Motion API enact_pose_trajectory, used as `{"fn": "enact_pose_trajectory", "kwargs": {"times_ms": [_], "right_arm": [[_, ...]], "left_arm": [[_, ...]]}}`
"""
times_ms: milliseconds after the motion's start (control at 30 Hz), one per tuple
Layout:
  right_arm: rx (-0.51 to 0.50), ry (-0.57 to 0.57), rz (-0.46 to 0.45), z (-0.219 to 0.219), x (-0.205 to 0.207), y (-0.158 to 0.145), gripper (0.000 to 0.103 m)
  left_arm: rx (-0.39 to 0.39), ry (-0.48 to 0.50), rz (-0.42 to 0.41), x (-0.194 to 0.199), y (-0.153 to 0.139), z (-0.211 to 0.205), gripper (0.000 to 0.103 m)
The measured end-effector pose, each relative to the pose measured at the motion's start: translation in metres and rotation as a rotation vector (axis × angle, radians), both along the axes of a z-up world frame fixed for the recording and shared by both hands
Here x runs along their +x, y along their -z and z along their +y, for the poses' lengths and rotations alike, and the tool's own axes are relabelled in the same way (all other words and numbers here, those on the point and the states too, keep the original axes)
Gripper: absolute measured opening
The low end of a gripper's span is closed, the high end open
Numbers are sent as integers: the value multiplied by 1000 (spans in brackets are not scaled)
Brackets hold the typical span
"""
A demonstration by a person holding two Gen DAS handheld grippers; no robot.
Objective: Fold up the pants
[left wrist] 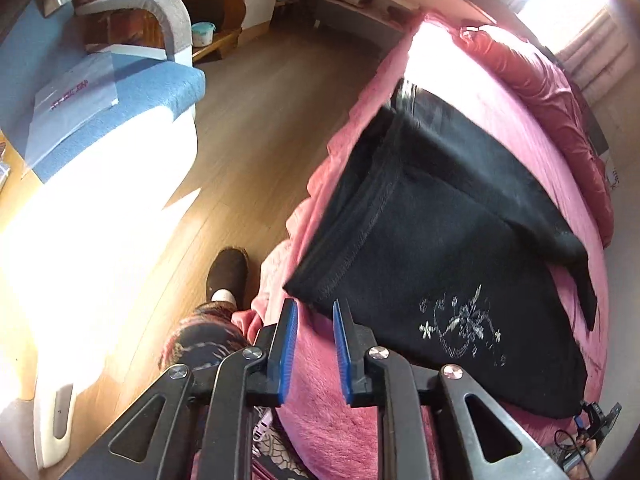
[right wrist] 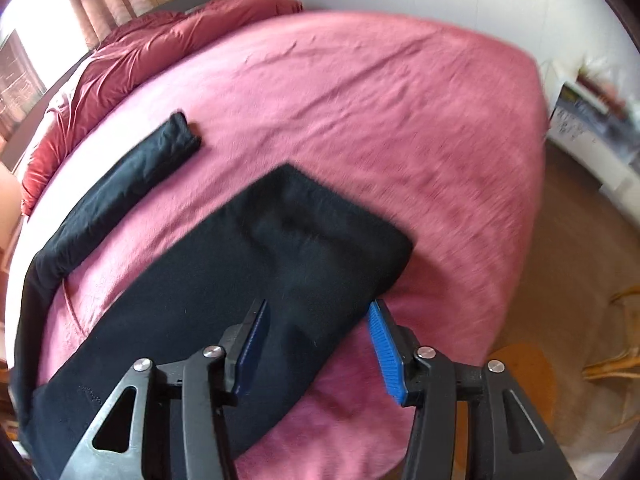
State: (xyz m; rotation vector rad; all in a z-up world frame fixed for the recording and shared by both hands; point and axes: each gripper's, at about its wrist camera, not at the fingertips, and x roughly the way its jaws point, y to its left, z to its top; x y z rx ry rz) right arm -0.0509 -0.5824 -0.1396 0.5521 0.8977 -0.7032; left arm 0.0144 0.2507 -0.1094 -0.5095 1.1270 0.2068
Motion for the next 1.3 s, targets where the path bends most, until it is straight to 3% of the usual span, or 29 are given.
{"fn": "enact_pose_trajectory", "kwargs": {"times_ms": [167, 300, 400, 667, 833, 1067, 1300], "right_arm": [[-48, -58, -63, 26, 4, -31, 58], [3, -236, -88, 75, 35, -36, 64], [21, -392, -75, 126, 65, -31, 64], [71, -604, -27, 215, 113, -9, 64], [92, -620, 13, 233, 126, 7, 66], [132, -576, 67, 228, 130, 28, 68], [134, -570, 78, 226, 125, 34, 72]], "left_arm": [[-24, -19, -102, 39, -26, 24, 22], [-66, 2, -147, 94, -28, 15, 26], [-97, 22, -144, 132, -24, 1, 30], [-204, -34, -73, 234, -1, -1, 32], [-260, -90, -53, 286, 17, 9, 47], [-253, -92, 5, 349, 44, 6, 47], [-171, -89, 111, 378, 70, -4, 42]]}}
